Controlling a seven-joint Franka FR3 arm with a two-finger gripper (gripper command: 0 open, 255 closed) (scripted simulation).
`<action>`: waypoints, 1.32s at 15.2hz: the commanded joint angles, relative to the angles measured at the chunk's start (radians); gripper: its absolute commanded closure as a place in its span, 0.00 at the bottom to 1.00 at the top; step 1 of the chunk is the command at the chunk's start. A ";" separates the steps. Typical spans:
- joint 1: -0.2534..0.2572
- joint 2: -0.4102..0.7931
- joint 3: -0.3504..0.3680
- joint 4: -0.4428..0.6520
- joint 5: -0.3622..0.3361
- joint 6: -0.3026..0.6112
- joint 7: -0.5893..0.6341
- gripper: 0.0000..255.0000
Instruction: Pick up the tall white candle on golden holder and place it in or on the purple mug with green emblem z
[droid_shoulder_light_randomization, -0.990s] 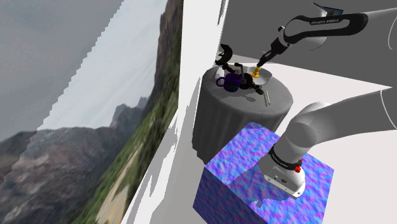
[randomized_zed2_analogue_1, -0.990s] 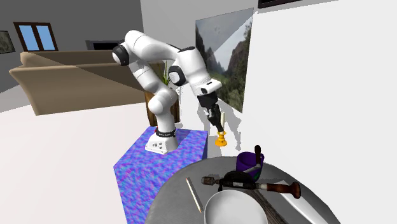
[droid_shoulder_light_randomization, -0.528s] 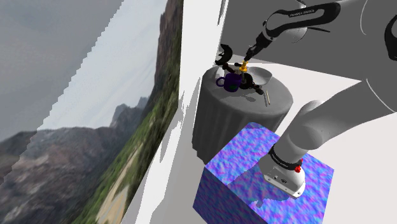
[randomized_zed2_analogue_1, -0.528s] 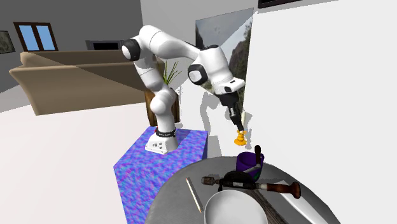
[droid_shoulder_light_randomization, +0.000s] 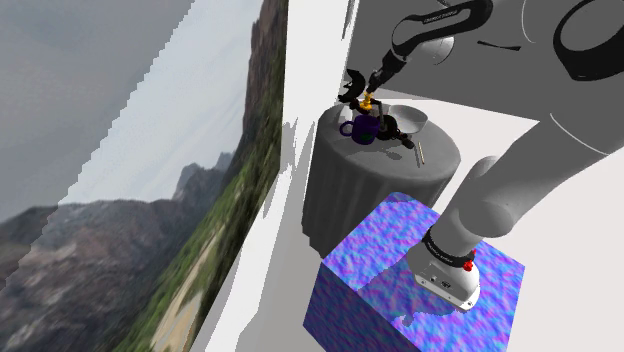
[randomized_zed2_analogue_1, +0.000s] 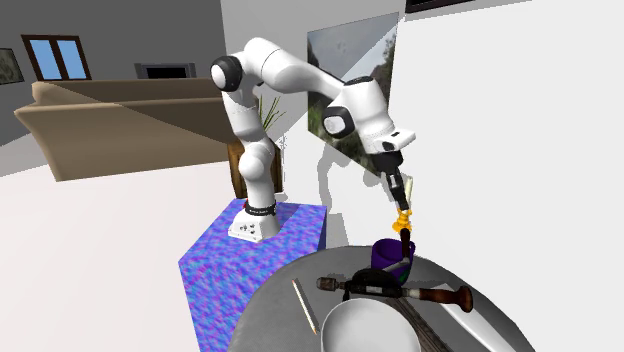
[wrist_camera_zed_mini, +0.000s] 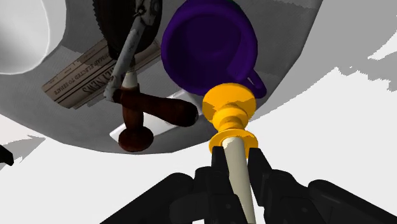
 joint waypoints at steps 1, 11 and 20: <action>0.005 0.012 -0.007 -0.020 0.013 0.030 -0.012 1.00; 0.039 0.083 -0.046 -0.087 0.109 0.152 -0.097 1.00; 0.038 0.082 -0.046 -0.087 0.109 0.151 -0.097 0.00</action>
